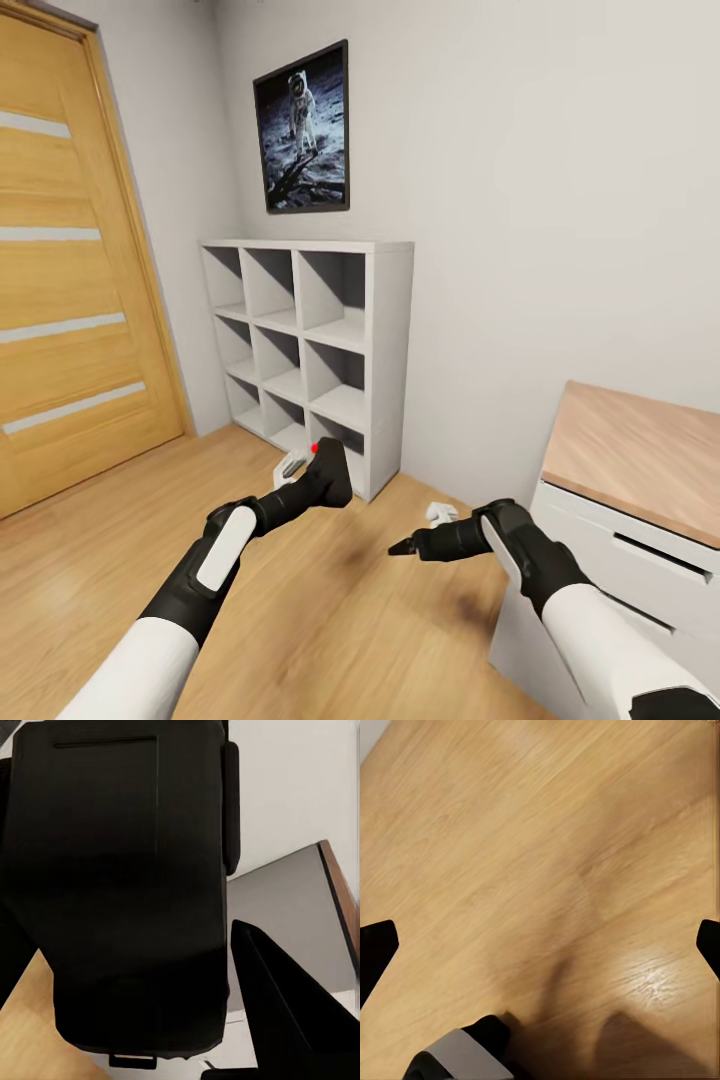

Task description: Attach the digital camera to the camera tripod in the bedroom.

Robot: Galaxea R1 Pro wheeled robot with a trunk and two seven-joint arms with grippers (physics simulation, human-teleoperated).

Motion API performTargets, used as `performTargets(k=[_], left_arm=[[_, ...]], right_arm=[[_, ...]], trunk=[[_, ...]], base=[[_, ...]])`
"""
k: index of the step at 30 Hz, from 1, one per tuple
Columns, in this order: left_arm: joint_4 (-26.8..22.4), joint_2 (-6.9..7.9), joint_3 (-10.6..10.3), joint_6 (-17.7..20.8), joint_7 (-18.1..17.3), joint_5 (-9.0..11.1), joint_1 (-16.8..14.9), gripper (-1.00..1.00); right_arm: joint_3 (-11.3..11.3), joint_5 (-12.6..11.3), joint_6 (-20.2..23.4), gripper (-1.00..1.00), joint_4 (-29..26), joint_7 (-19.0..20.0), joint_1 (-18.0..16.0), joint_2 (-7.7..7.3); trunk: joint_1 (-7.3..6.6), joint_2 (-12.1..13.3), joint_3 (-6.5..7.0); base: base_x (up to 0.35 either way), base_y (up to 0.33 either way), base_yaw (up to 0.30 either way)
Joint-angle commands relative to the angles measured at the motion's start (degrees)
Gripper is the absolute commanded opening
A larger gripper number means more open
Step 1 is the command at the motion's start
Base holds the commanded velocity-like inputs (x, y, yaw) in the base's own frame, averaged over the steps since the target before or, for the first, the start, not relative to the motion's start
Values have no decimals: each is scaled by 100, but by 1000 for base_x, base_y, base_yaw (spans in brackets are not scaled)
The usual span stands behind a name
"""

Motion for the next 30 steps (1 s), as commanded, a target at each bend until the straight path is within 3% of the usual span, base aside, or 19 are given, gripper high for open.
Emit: performTargets(k=[1,20,26,29,30], left_arm=[[-2,-1,7,24,-23,1,-3,-100],[-2,-1,7,95,-12,-64,-3,-100],[-20,-1,0,226,66,-97,-3,-100],[-15,-1,-7,368,295,-145,-3,-100],[-20,-6,-8,409,563,-230,-3,-100]], right_arm=[[26,-42,35,100,-6,-18,-3,-11],[41,-22,30,100,-10,16,-3,-24],[34,-21,-374,100,-14,-2,-3,-35],[40,-21,-487,100,-11,-51,-3,-73],[47,-21,-515,100,-9,-100,-3,-84]], trunk=[[-23,39,12],[-441,801,353],[-572,1041,461],[-638,1162,515],[-660,1202,533]], base=[[0,0,0],[0,0,0],[0,0,0],[0,0,0],[0,0,0]])
